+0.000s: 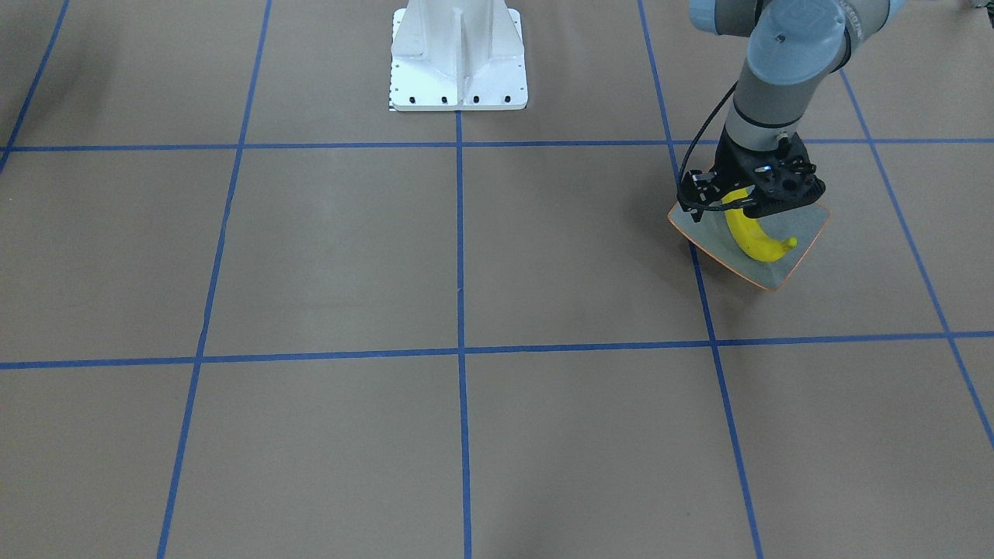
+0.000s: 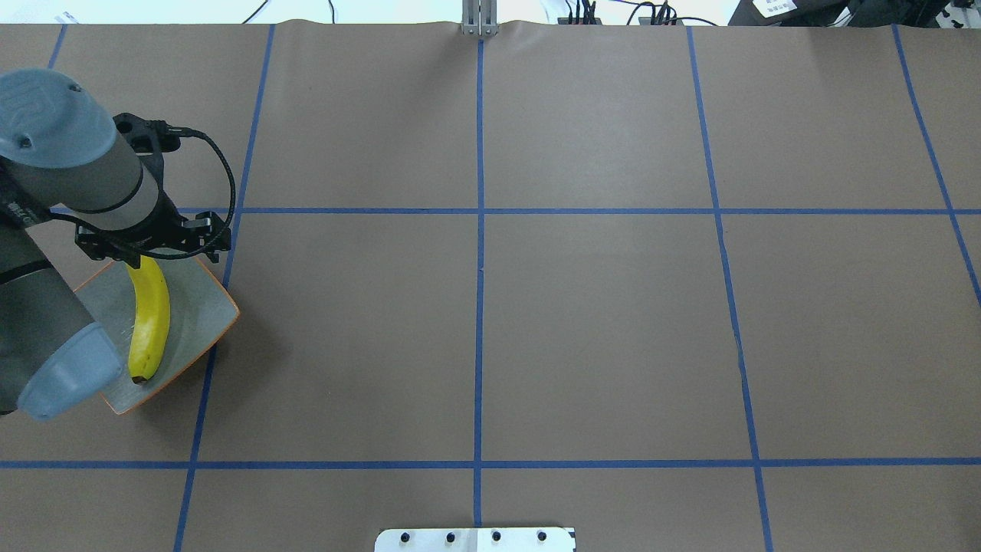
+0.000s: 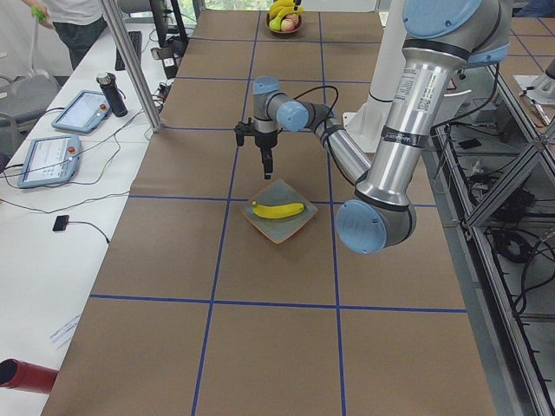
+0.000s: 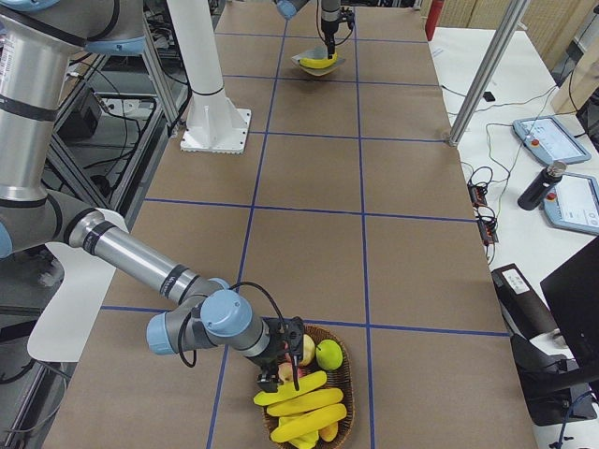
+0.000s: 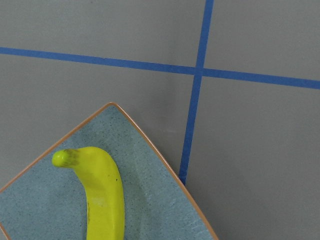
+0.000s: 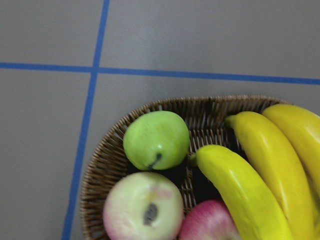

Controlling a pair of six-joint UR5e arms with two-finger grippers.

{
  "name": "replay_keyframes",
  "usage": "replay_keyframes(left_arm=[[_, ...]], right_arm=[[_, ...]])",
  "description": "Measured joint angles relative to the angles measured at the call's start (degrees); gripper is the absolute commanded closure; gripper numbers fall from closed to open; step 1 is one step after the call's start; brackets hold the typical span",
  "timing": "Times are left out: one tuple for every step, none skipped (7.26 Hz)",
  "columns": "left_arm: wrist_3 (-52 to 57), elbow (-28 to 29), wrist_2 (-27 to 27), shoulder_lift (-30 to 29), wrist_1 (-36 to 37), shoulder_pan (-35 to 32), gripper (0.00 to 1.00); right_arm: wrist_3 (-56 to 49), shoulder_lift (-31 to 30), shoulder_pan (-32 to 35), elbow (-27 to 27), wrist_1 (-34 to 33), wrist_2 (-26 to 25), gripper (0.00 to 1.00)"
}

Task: Transfer all bananas from basket to plate

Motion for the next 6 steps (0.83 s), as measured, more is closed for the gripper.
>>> replay_keyframes(left_arm=[[-0.32, 0.14, 0.07, -0.15, 0.02, 0.02, 0.0], [-0.42, 0.32, 0.12, -0.22, 0.03, 0.02, 0.0], [-0.48, 0.4, 0.14, -0.25, 0.05, 0.02, 0.0], [-0.51, 0.41, 0.15, -0.26, 0.07, 0.02, 0.0], [-0.48, 0.53, 0.16, -0.25, 0.05, 0.02, 0.0], [-0.43, 0.71, 0.16, -0.25, 0.04, 0.02, 0.0]], right_arm=[[-2.5, 0.08, 0.52, -1.41, -0.03, -0.08, 0.0], [-3.63, 0.15, 0.96, -2.39, -0.08, -0.07, 0.0], [-3.86, 0.36, 1.17, -3.73, -0.1, 0.05, 0.0], [-4.0, 0.65, 1.24, -4.99, -0.1, 0.13, 0.01], [-4.23, 0.8, 1.26, -5.72, -0.06, 0.08, 0.02], [-4.41, 1.2, 1.28, -6.51, -0.04, -0.12, 0.04]])
